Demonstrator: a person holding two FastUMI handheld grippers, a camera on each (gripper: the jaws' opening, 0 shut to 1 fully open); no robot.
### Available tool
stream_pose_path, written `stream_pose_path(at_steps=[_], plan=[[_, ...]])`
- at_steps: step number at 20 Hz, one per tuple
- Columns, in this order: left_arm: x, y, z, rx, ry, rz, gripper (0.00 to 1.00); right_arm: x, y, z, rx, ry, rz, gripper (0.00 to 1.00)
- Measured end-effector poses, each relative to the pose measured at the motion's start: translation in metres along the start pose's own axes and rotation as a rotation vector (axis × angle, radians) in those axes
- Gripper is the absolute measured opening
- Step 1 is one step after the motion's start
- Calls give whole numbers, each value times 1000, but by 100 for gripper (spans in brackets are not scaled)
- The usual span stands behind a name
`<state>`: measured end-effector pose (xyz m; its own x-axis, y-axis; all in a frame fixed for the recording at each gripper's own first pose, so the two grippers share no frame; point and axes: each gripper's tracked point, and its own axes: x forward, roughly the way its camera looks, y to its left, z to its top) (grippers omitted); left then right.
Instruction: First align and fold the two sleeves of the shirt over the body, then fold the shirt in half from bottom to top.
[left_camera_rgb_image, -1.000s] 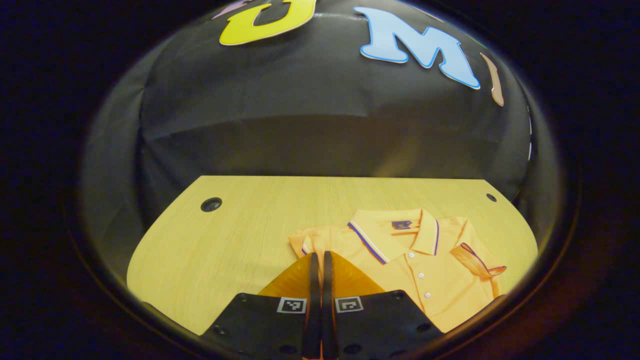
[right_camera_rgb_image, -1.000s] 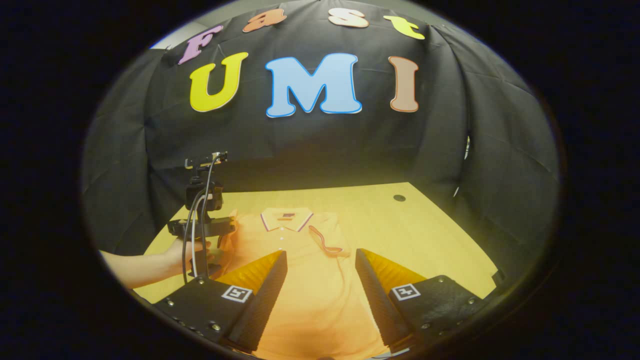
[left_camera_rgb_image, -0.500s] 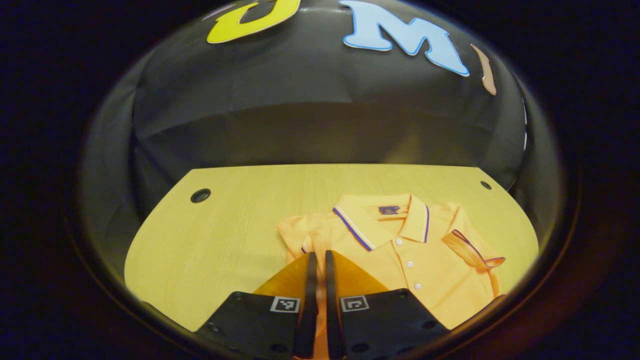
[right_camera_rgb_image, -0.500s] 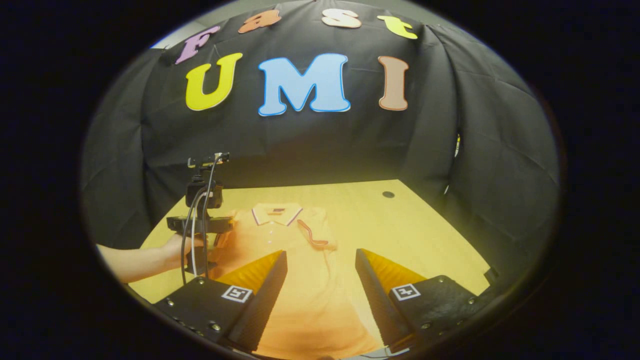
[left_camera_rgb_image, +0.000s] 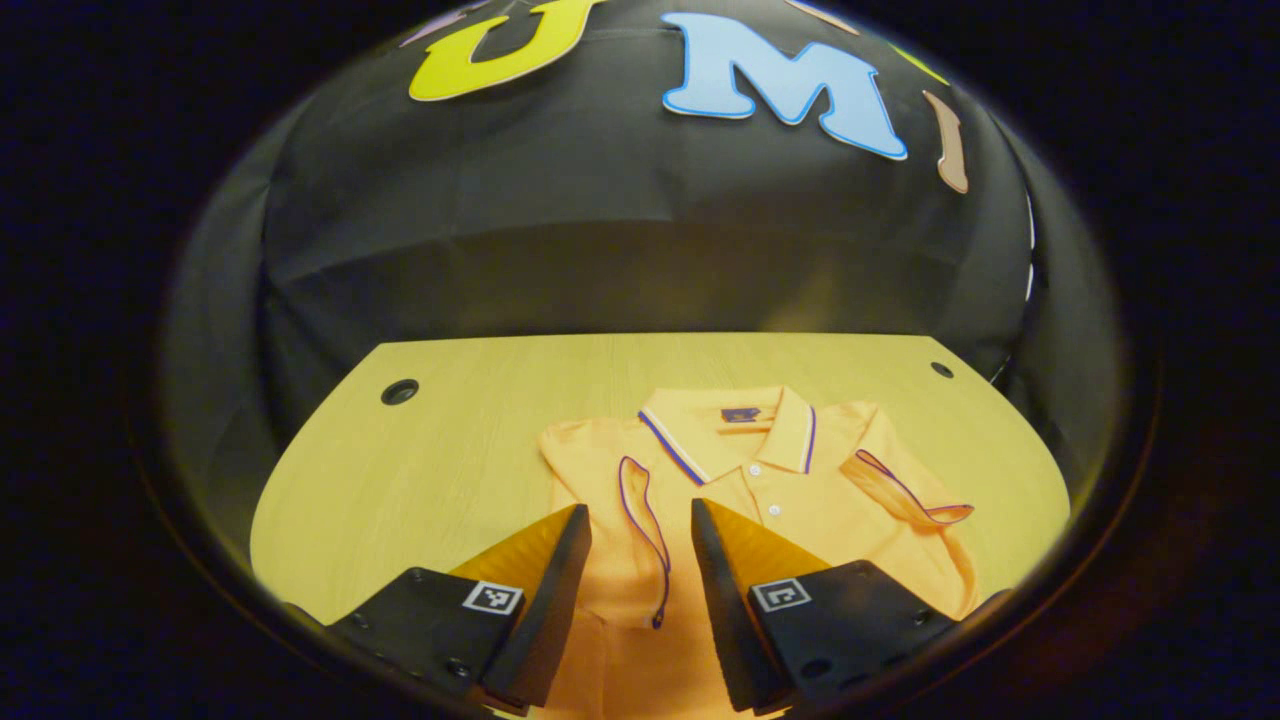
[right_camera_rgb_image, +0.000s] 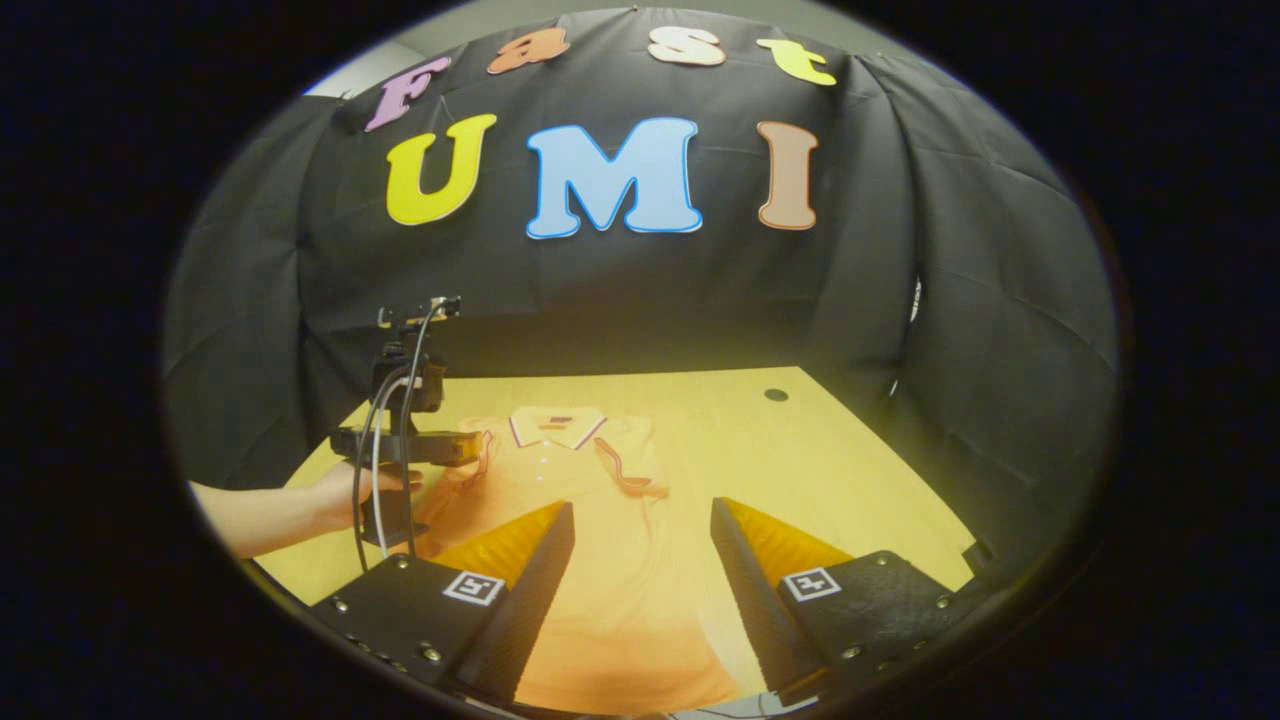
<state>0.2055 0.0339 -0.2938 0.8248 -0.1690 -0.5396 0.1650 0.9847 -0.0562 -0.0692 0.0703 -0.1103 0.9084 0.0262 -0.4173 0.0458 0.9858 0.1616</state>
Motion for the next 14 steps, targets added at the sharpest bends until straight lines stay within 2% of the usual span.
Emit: stream_pose_path(at_steps=[3, 4, 5, 7, 10, 14], plan=[[-23, -8, -10, -8, -1, -19, 75, -2, -3, -11, 6, 13, 22, 86], [-32, -11, -16, -8, 0, -21, 74, -3, -3, -14, 6, 14, 32, 86], [-41, -14, -23, -8, 2, -25, 79, -5, -5, -18, 1, 17, 39, 86], [-57, -18, -38, -8, 18, -25, 83, -8, -8, -27, -15, 25, 49, 86], [-86, -26, -64, -18, 44, -31, 86, -13, -12, -41, -29, 37, 70, 86], [-123, -27, -94, -25, 62, 1, 93, -22, -21, -71, -64, 75, 98, 86]])
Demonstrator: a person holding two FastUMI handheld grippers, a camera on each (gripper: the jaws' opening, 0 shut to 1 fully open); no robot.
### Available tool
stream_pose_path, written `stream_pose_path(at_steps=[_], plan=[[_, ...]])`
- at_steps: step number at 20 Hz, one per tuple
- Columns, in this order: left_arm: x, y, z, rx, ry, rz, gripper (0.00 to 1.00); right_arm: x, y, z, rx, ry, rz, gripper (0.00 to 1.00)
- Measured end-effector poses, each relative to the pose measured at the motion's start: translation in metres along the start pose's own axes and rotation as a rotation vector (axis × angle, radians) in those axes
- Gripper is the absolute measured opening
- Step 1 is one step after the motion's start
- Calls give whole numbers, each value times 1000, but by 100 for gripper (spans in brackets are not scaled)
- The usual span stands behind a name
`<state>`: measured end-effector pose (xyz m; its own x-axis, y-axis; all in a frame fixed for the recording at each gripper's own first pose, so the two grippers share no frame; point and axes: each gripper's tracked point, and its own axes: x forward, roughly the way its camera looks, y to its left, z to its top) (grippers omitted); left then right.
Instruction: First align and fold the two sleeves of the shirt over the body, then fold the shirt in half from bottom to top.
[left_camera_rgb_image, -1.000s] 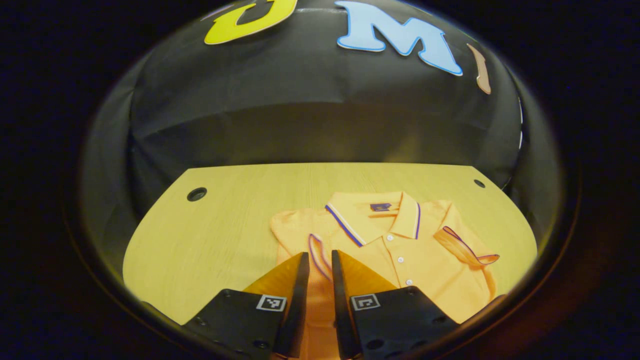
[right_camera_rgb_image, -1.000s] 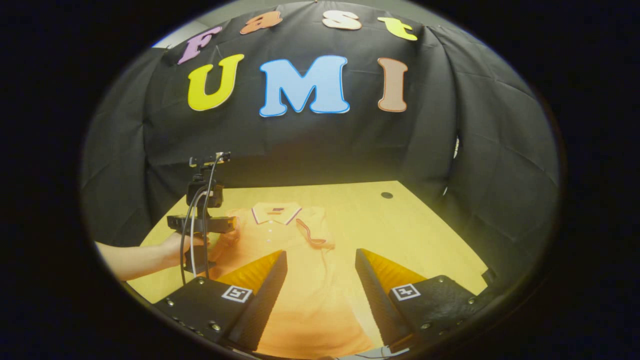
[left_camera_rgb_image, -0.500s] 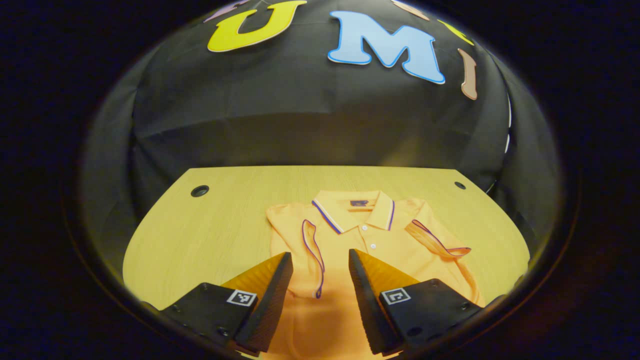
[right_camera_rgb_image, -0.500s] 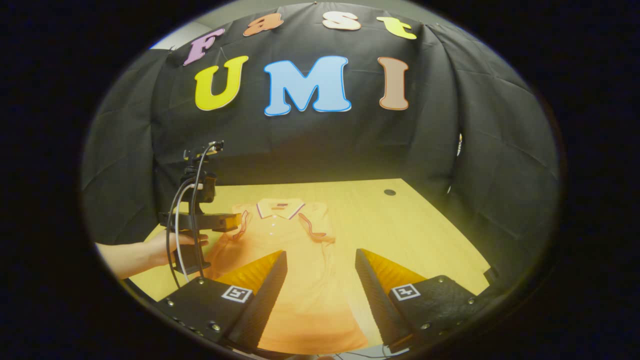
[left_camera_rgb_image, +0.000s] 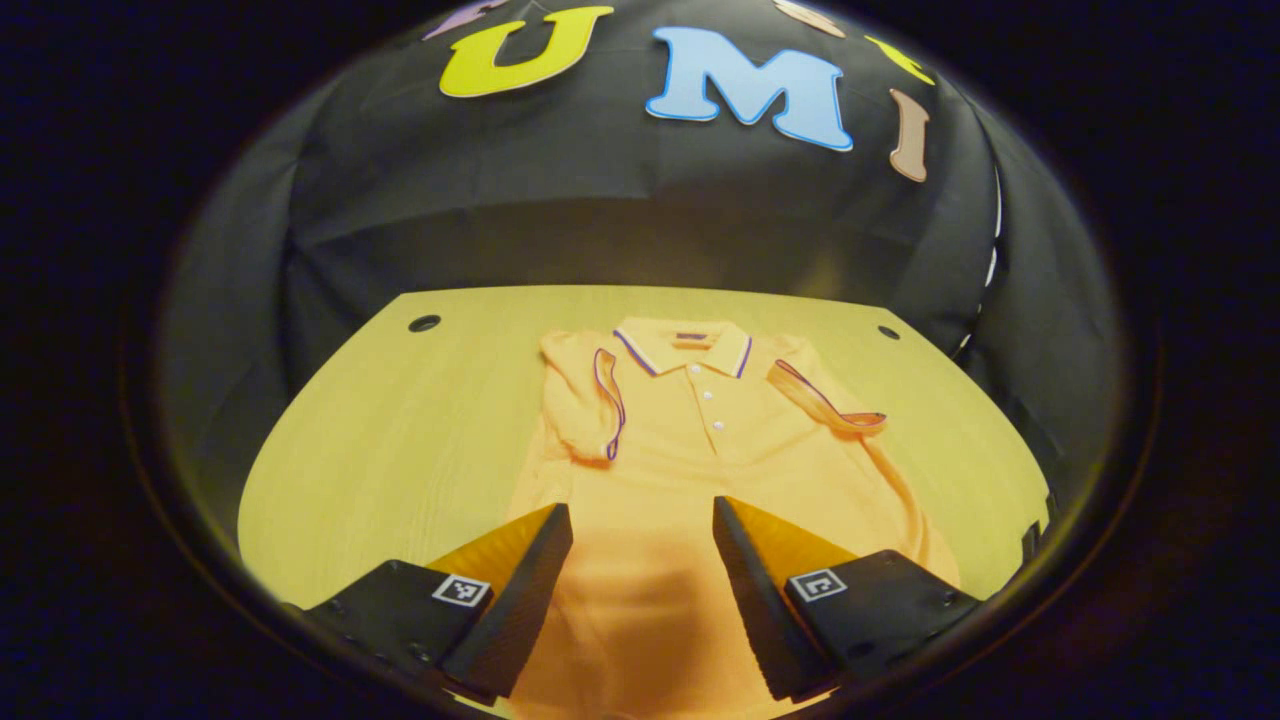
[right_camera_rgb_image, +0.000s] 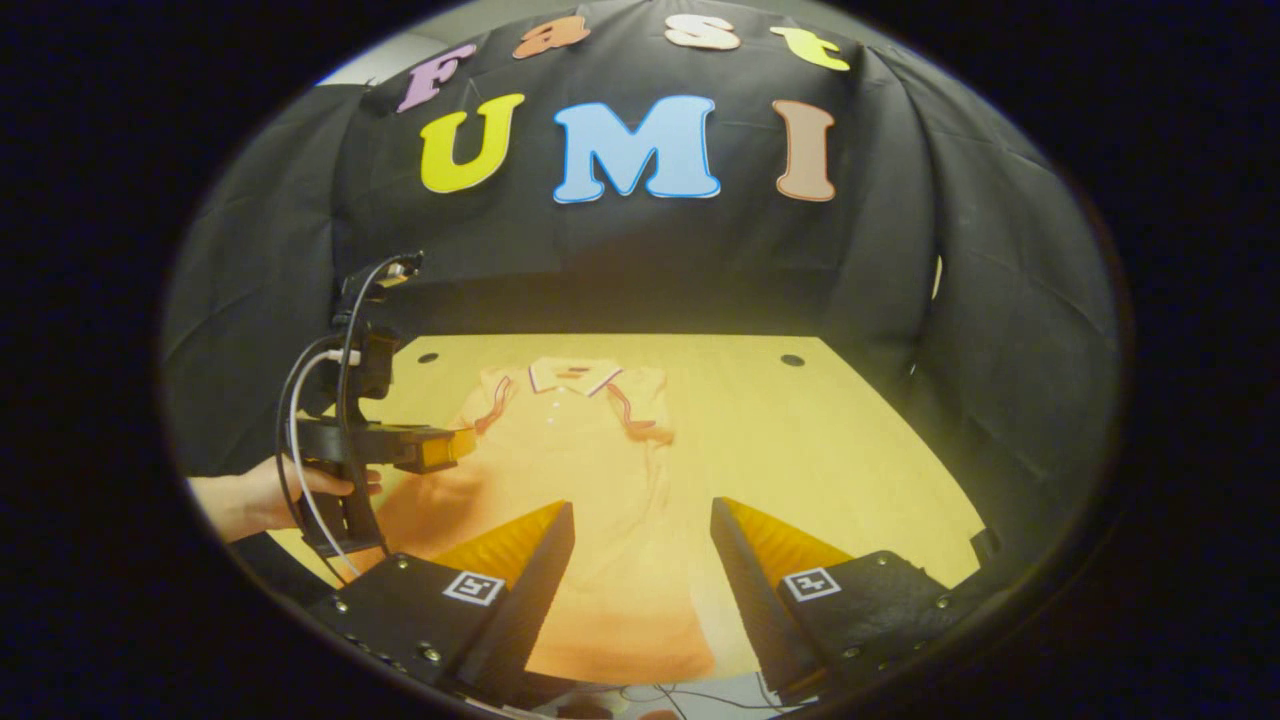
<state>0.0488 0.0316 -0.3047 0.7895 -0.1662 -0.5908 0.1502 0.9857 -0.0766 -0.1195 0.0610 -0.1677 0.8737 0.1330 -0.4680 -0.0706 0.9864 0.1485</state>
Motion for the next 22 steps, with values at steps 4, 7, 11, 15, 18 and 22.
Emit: stream_pose_path(at_steps=[4, 7, 11, 15, 18, 22], plan=[[-34, -1, -19, 12, -4, 30, 94, -8, -5, -26, -39, 24, 31, 86], [-62, -6, -33, 22, -14, 34, 94, -11, -12, -42, -61, 42, 44, 86], [-93, -9, -59, 50, -14, 23, 94, -12, -18, -68, -57, 88, 49, 86], [-110, -9, -85, 22, 2, 6, 94, -8, -22, -88, -35, 132, 34, 86], [-126, -3, -98, 49, -2, 8, 94, 1, -24, -100, -21, 170, 19, 84], [-142, 4, -117, 59, 3, -13, 94, 3, -25, -125, 11, 232, 6, 86]])
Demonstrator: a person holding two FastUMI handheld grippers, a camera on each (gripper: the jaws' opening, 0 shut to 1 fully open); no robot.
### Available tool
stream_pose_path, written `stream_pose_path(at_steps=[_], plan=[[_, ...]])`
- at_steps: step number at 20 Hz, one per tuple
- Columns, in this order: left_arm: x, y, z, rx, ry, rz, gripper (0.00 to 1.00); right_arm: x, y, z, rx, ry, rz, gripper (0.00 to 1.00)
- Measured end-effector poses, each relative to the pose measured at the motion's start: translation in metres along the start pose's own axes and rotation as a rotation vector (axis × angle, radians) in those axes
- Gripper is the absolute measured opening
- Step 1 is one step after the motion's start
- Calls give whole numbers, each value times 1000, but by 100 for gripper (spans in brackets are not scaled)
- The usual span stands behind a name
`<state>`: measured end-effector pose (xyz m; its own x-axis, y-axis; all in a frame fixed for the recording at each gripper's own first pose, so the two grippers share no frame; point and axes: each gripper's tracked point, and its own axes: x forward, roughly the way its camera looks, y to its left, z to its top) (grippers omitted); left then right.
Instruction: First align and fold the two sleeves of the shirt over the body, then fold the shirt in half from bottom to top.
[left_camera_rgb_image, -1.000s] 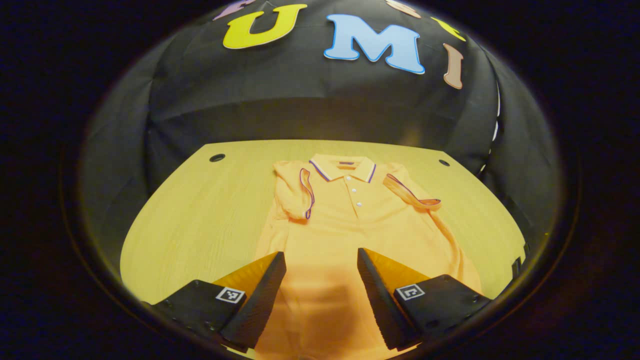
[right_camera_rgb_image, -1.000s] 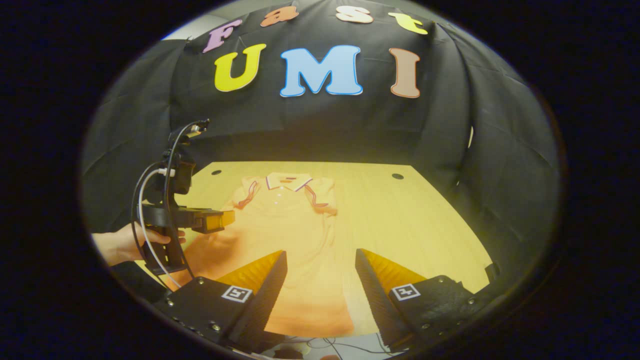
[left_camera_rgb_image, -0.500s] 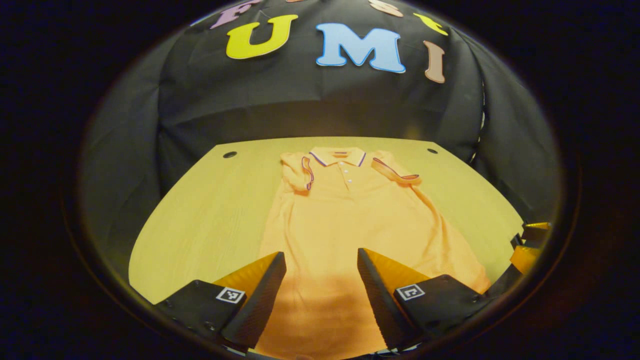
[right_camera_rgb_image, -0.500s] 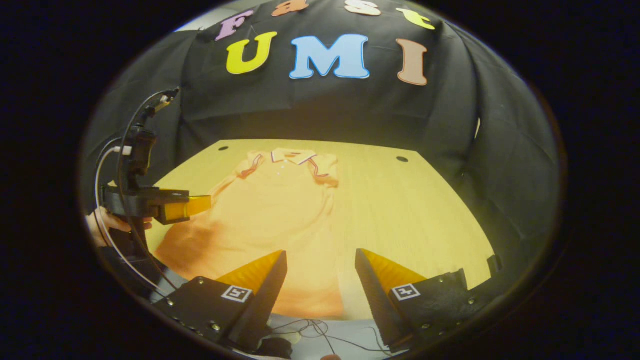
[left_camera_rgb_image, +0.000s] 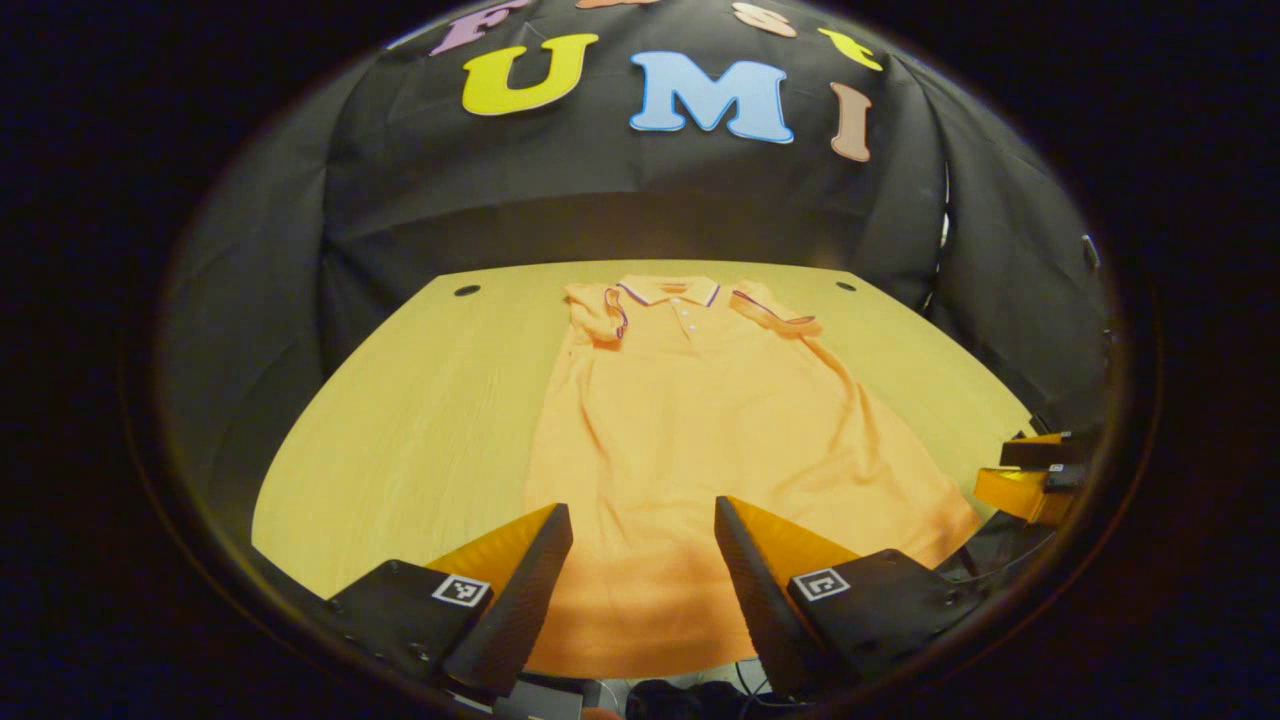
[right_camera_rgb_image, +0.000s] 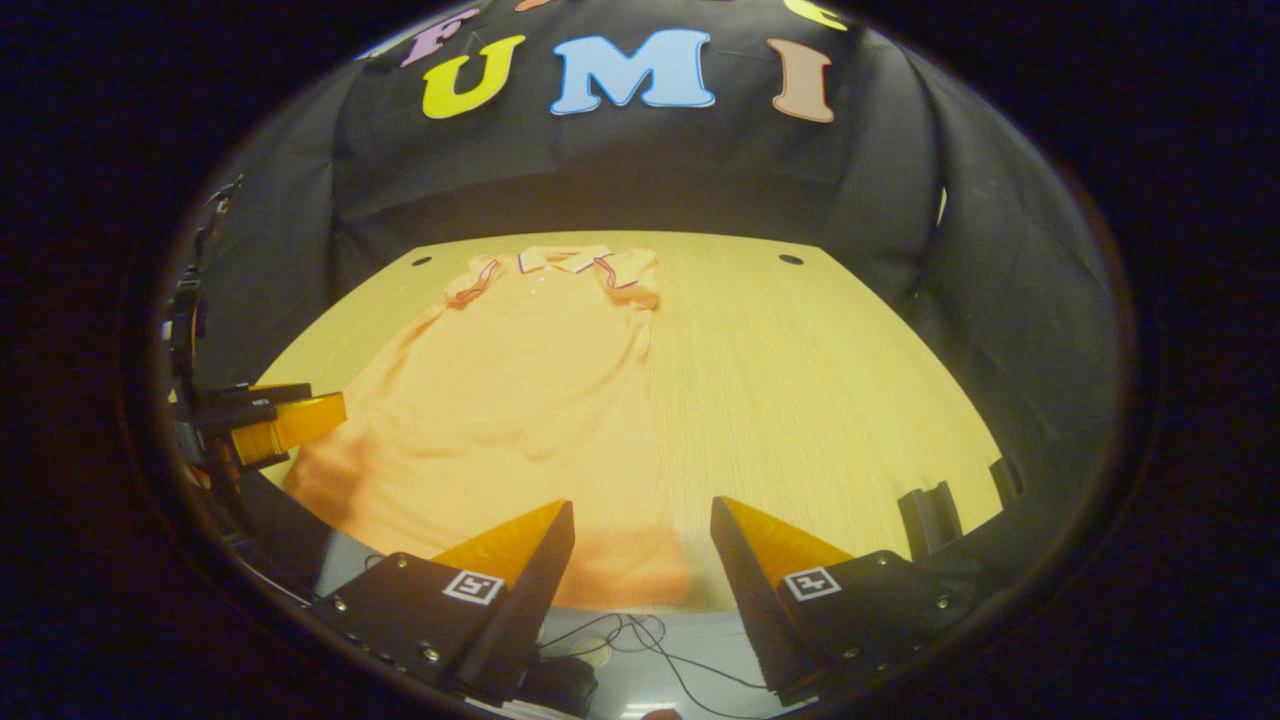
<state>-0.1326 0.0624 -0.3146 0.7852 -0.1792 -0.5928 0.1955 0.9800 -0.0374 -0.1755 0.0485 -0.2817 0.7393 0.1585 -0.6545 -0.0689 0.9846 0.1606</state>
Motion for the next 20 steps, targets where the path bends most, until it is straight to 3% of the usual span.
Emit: stream_pose_path(at_steps=[8, 14, 20], plan=[[-27, 30, -52, 36, 46, -10, 94, 12, 3, -31, 31, 98, -21, 86], [-36, 35, -78, -23, 68, -12, 94, 12, 6, -43, 68, 127, -41, 86], [-28, 38, -84, -22, 75, -15, 95, 12, 11, -47, -8, 109, -60, 88]])
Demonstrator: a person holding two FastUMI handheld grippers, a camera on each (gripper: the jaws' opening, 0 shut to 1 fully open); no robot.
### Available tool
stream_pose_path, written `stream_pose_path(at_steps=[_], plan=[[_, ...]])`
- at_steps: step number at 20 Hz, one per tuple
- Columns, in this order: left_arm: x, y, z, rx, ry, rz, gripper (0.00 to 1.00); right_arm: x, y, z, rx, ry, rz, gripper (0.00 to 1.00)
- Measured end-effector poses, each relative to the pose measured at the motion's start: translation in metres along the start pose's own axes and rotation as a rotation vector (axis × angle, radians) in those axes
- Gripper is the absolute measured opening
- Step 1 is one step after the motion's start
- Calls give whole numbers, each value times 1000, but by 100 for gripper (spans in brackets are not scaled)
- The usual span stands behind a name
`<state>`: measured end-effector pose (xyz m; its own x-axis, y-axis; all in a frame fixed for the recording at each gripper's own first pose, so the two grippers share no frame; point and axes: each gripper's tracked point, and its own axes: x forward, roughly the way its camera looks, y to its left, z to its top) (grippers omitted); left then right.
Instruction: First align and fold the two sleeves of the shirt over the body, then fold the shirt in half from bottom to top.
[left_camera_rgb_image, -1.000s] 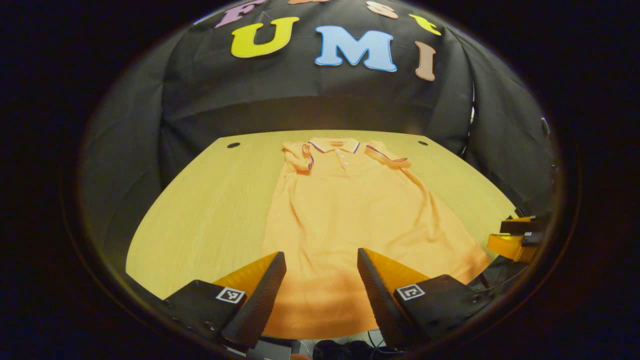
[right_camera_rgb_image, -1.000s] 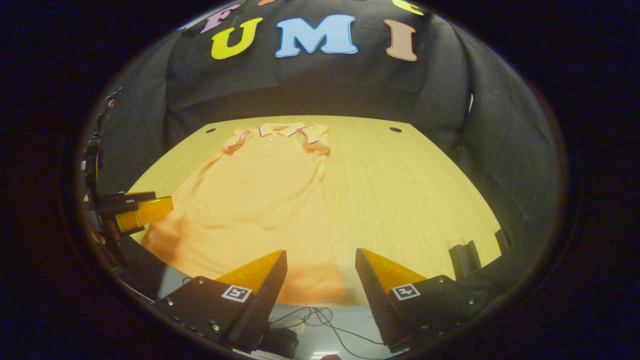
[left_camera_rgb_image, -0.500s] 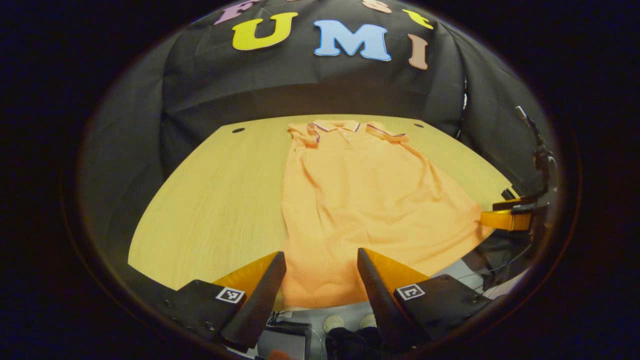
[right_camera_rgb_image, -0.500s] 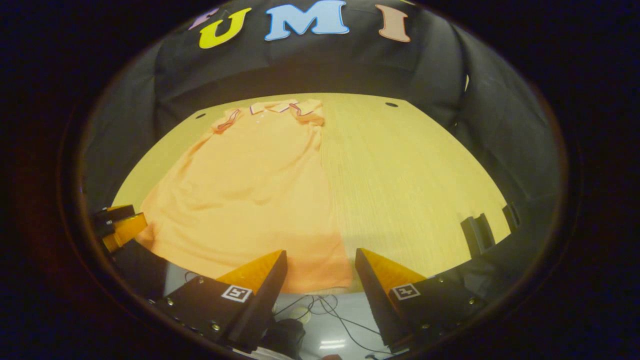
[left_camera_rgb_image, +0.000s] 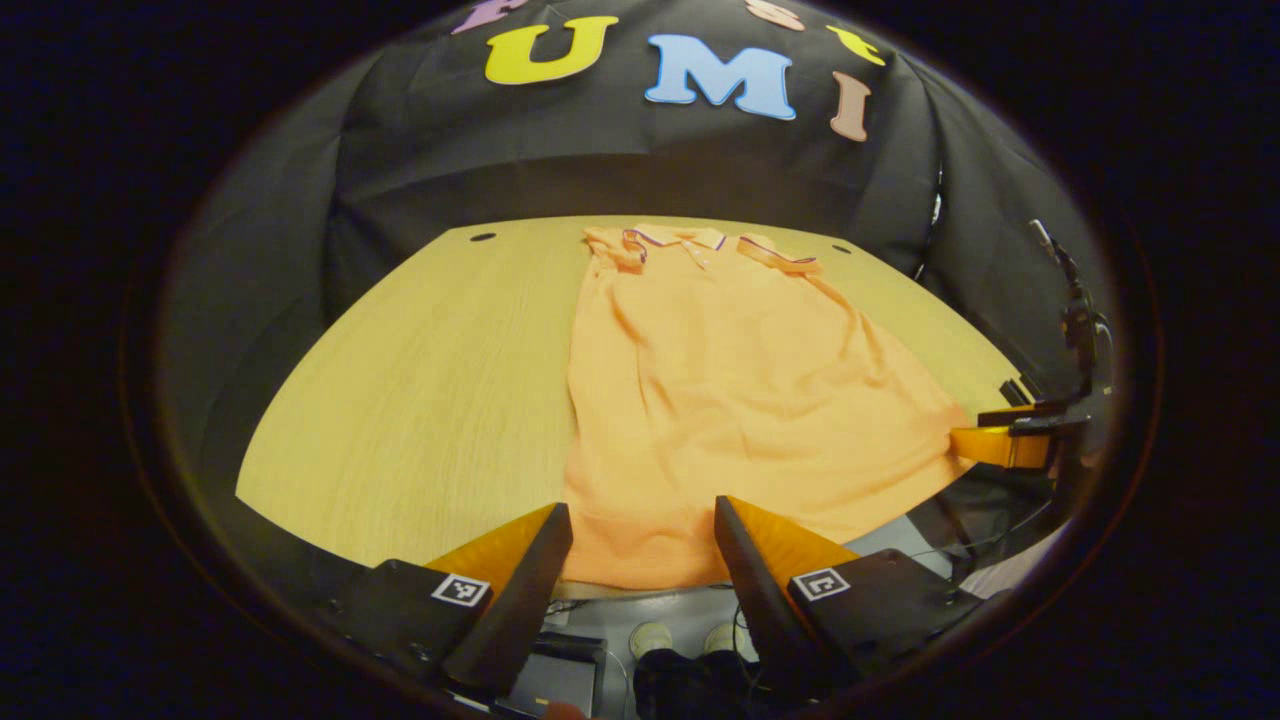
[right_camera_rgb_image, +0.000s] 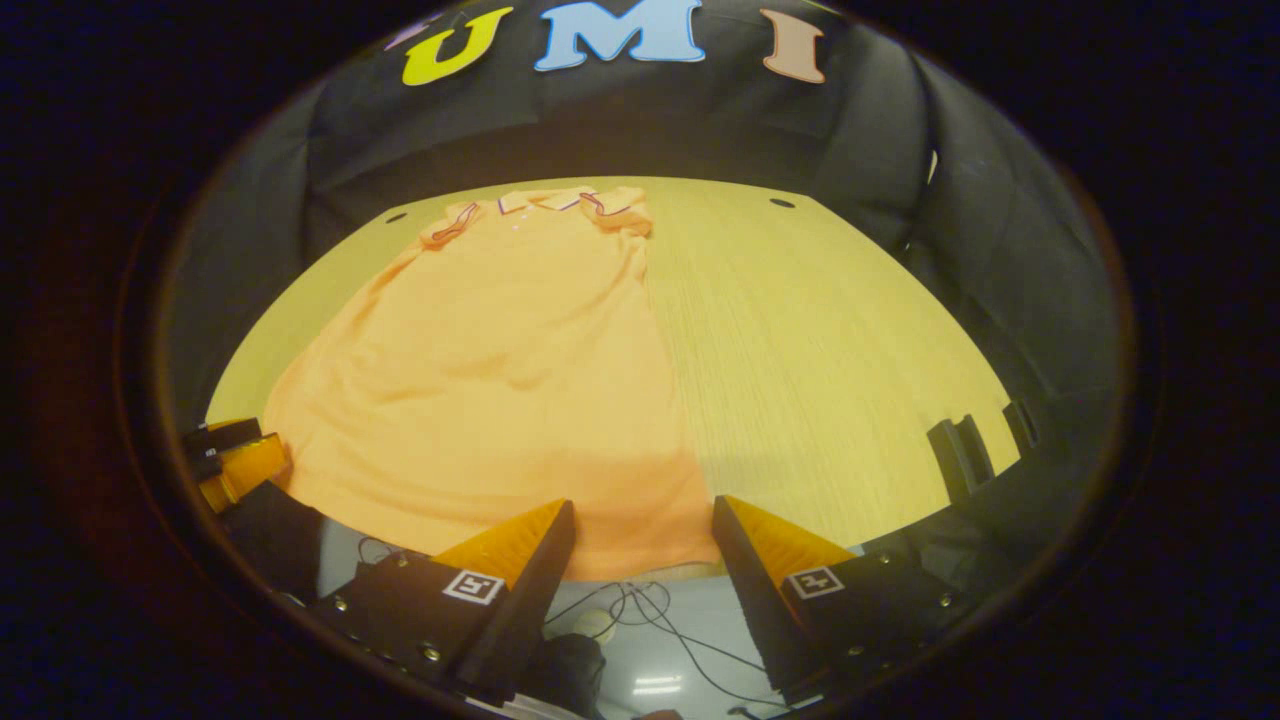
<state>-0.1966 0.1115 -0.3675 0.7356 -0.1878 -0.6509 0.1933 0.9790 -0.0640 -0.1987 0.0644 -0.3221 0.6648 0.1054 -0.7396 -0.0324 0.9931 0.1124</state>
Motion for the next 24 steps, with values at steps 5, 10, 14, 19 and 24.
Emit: stream_pose_path(at_steps=[5, 10, 14, 19, 24], plan=[[3, -4, -5, 69, 1, 7, 95, 2, 2, -3, 34, -9, 8, 88], [5, -7, -6, 102, 6, 12, 80, 2, 10, -1, 6, -7, 28, 73], [7, -3, -3, 61, 9, 34, 39, 2, 15, -1, -29, -7, 47, 54], [8, -7, -1, 2, 24, 63, 10, 10, 16, 2, -17, -9, 62, 11], [5, -16, -2, -28, 49, 98, 10, 1, 24, 3, -6, -21, 127, 3]])
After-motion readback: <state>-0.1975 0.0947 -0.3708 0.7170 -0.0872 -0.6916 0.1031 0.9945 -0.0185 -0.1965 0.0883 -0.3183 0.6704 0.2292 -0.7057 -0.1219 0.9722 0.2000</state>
